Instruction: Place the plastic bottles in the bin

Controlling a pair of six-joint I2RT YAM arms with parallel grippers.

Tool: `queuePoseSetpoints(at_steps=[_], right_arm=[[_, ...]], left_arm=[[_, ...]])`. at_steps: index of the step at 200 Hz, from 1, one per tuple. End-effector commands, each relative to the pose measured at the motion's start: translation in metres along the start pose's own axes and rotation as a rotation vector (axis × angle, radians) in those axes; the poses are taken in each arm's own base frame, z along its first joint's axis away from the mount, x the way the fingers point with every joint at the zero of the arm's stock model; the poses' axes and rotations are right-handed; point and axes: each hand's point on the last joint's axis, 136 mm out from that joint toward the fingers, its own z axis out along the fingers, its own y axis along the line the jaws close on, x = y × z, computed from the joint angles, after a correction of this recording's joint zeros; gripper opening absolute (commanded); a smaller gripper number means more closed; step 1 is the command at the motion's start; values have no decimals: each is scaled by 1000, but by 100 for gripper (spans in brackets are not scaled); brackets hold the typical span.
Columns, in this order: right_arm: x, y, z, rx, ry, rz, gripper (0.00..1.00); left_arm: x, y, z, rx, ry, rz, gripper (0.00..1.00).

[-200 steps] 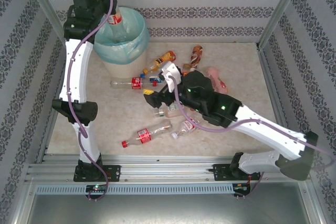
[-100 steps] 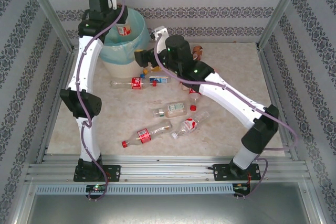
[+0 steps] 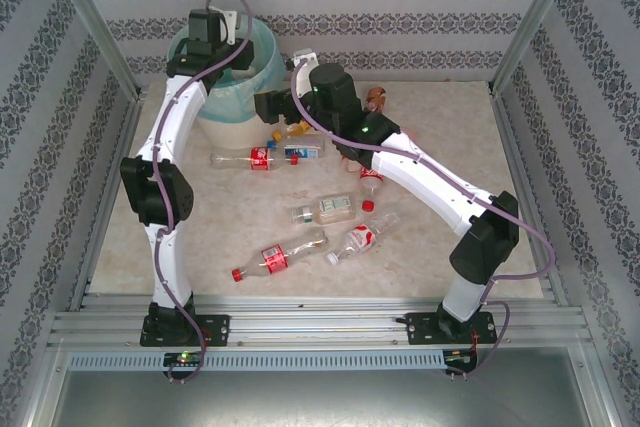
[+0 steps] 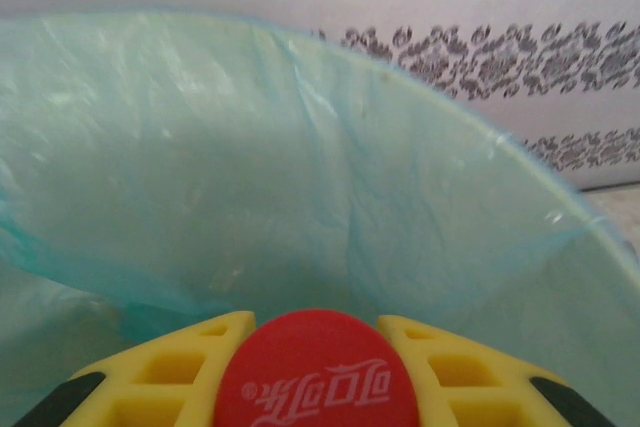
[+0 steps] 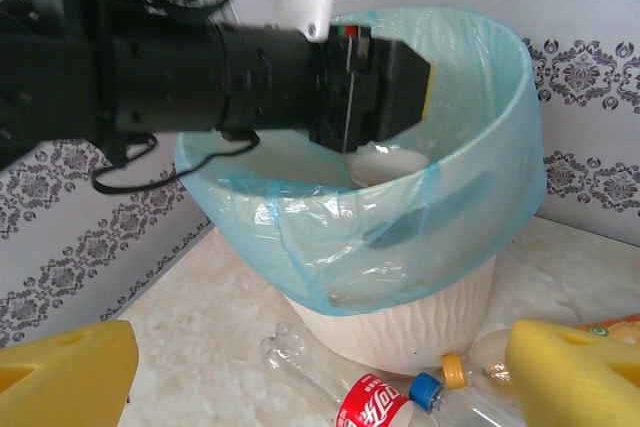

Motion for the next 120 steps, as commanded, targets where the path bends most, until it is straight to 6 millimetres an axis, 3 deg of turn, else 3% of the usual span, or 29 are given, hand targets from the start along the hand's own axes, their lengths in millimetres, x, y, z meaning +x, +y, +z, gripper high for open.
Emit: queuePoseSetpoints(at_steps=[1, 67, 85, 108, 120], right_arm=[[3, 10, -4, -30, 0, 9, 95], [8, 9, -2, -27, 10, 7, 95], [6, 10, -2, -35, 8, 15, 95], [4, 13, -4, -44, 6, 14, 94], [2, 13, -6, -45, 2, 15, 94]], left_arm=[[-11, -9, -1, 42, -80, 16, 0], [18, -4, 20, 37, -41, 43, 0], [14, -8, 17, 52, -36, 40, 24], [-11, -16, 1, 88, -77, 16, 59], [-27, -21, -11, 104, -113, -5, 67]])
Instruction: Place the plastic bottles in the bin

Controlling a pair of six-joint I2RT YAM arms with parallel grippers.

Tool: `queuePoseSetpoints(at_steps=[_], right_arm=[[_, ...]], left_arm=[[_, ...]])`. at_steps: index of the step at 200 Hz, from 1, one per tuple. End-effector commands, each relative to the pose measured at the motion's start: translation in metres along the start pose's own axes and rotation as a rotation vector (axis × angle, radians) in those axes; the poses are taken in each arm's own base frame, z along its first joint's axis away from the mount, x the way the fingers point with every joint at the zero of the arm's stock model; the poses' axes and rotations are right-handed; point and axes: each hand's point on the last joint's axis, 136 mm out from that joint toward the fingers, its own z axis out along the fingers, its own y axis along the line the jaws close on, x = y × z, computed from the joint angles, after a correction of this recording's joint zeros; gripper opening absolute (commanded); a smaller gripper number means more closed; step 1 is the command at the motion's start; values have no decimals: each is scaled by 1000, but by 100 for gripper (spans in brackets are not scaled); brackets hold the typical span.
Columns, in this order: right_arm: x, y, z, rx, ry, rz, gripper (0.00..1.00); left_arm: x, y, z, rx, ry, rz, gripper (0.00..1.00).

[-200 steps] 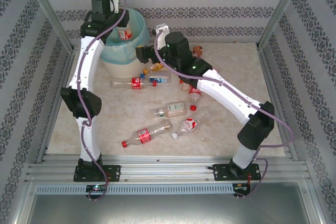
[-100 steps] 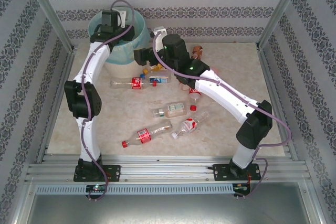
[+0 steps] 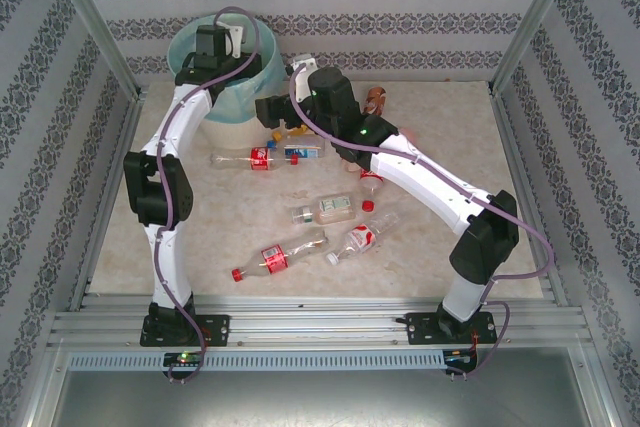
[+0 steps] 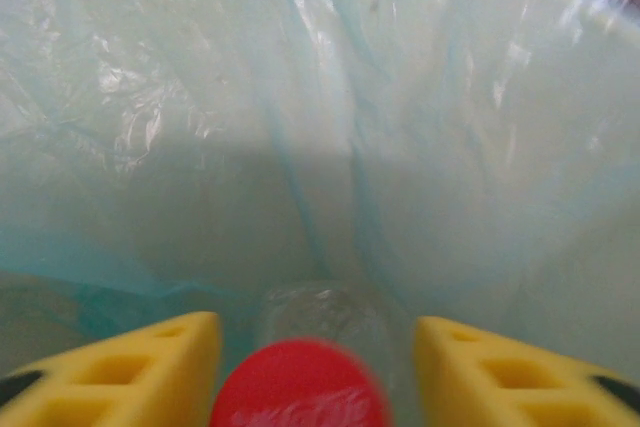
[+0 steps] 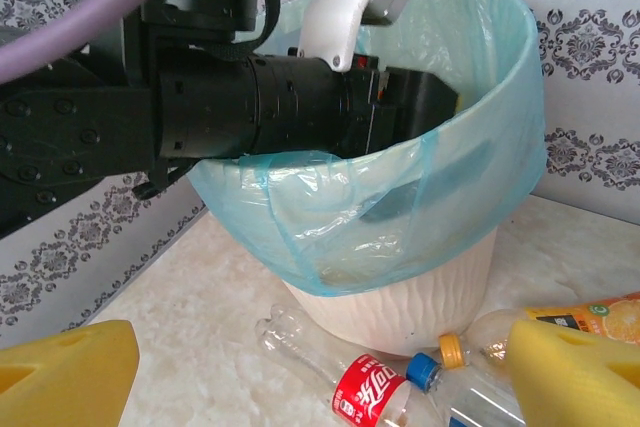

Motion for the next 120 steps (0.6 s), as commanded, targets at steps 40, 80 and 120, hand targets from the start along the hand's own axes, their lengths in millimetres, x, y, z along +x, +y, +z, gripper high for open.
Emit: queuePoseSetpoints(at_steps=[40, 80, 120], right_arm=[[-15, 19, -18, -54, -40, 16, 94], [-19, 18, -27, -49, -55, 13, 94], [-23, 19, -29, -52, -60, 6, 93]], left_arm=[[-102, -48, -73, 203, -224, -104, 81], [-120, -64, -100, 280, -244, -147, 78], [-123, -65, -112, 271, -232, -154, 74]])
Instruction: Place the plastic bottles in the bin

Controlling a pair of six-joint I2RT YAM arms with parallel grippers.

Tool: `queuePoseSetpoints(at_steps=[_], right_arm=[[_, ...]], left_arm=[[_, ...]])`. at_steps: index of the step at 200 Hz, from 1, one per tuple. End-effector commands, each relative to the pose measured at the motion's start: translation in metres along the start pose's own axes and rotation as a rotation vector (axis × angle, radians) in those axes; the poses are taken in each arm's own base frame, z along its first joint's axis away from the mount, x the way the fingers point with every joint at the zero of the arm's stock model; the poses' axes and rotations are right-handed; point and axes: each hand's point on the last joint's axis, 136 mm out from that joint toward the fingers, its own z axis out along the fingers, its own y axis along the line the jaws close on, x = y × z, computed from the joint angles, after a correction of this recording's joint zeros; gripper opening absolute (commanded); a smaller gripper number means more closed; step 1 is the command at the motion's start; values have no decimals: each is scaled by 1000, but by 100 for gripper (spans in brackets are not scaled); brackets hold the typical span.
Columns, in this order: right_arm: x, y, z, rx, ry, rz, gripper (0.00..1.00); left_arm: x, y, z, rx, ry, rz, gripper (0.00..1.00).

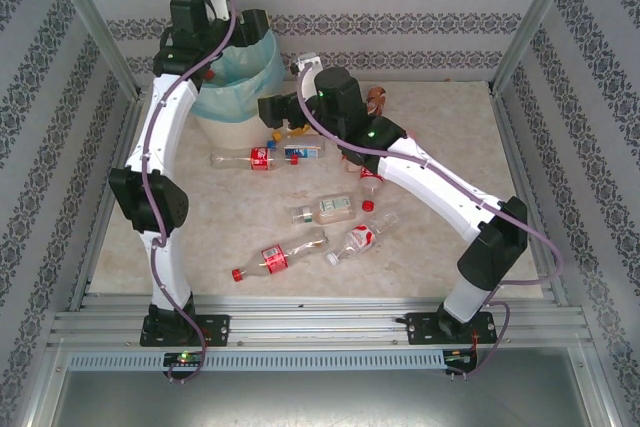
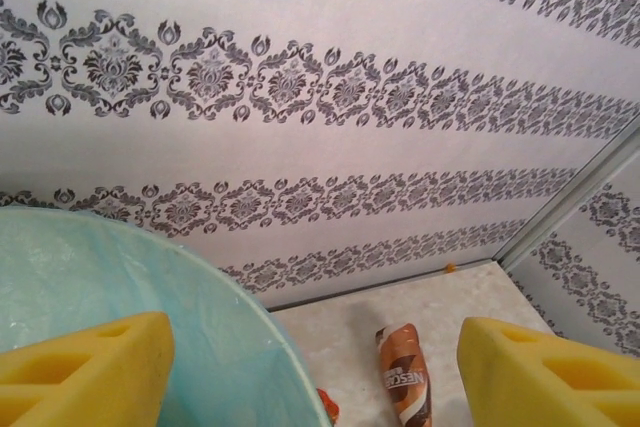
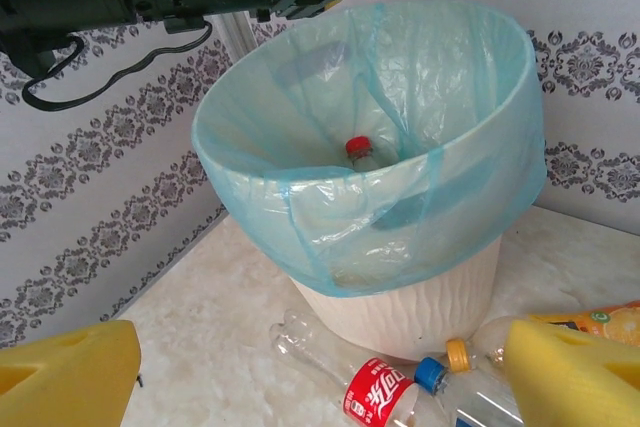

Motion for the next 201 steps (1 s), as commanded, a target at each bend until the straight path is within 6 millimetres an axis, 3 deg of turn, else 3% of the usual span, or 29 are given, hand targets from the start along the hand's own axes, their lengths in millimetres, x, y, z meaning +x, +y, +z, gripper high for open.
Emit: queuePoseSetpoints(at_steps=[1, 65, 106, 119, 154, 201], right_arm=[[-12, 11, -9, -31, -32, 4, 93], [-7, 18, -14, -61, 8, -6, 92], [19, 20, -34, -93, 100, -73, 90], [31, 24, -43, -134, 131, -117, 89], [93, 41, -68, -313, 262, -283, 89], [197, 46, -85, -441, 503, -624, 92]], left_arm=[[-18, -15, -20, 25, -12, -23, 74], [-27, -33, -52, 25, 10, 9, 70], [-18, -58, -98, 31, 29, 90, 70], [-6, -64, -114, 34, 25, 114, 70], [32, -86, -166, 55, 28, 171, 71], [125, -82, -223, 55, 106, 169, 72]])
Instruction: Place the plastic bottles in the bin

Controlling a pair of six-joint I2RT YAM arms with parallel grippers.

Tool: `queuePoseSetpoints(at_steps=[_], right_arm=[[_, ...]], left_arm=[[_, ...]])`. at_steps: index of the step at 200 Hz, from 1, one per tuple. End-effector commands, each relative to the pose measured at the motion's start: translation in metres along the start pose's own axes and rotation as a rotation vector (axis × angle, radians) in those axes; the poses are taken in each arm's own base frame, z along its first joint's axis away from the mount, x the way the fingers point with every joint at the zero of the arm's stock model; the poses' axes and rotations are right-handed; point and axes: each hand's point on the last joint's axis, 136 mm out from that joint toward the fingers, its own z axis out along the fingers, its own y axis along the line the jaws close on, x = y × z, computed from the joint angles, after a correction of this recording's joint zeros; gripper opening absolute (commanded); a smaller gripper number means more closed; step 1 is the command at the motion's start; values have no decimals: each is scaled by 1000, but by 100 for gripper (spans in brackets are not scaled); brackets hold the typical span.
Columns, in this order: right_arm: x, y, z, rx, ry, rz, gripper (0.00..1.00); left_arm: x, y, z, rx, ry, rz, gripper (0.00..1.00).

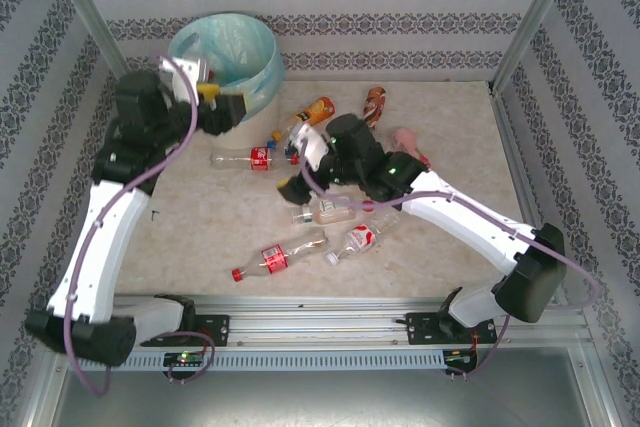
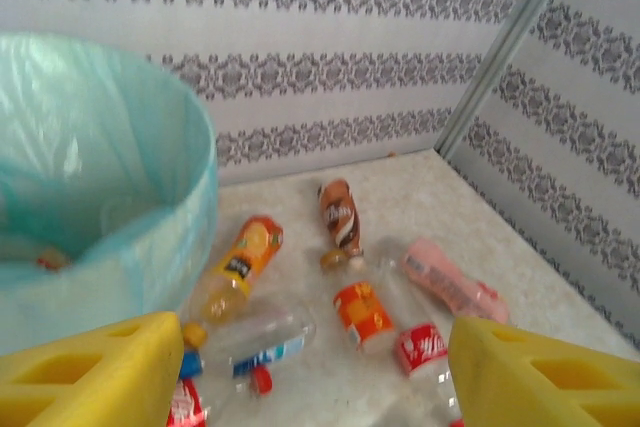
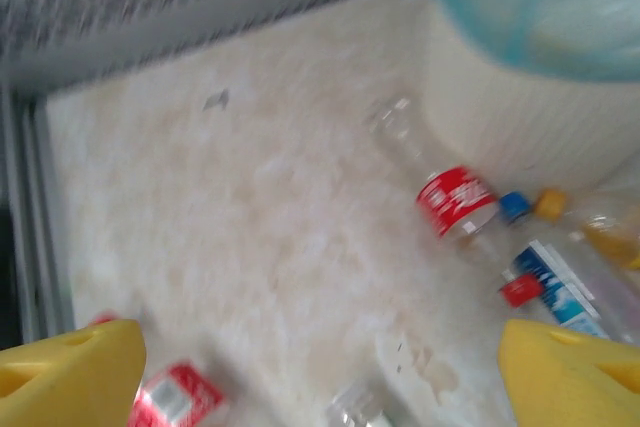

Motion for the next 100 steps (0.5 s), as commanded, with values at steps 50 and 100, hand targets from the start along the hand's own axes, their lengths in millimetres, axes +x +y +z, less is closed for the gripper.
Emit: queuePoseSetpoints(at_steps=[50, 100], right_arm=[[112, 50, 53, -237, 273, -479, 92], [151, 64, 78, -323, 393, -568, 91]], left_arm=[[135, 16, -46, -115, 116, -45, 73], [182, 47, -55, -279, 136, -135, 81]])
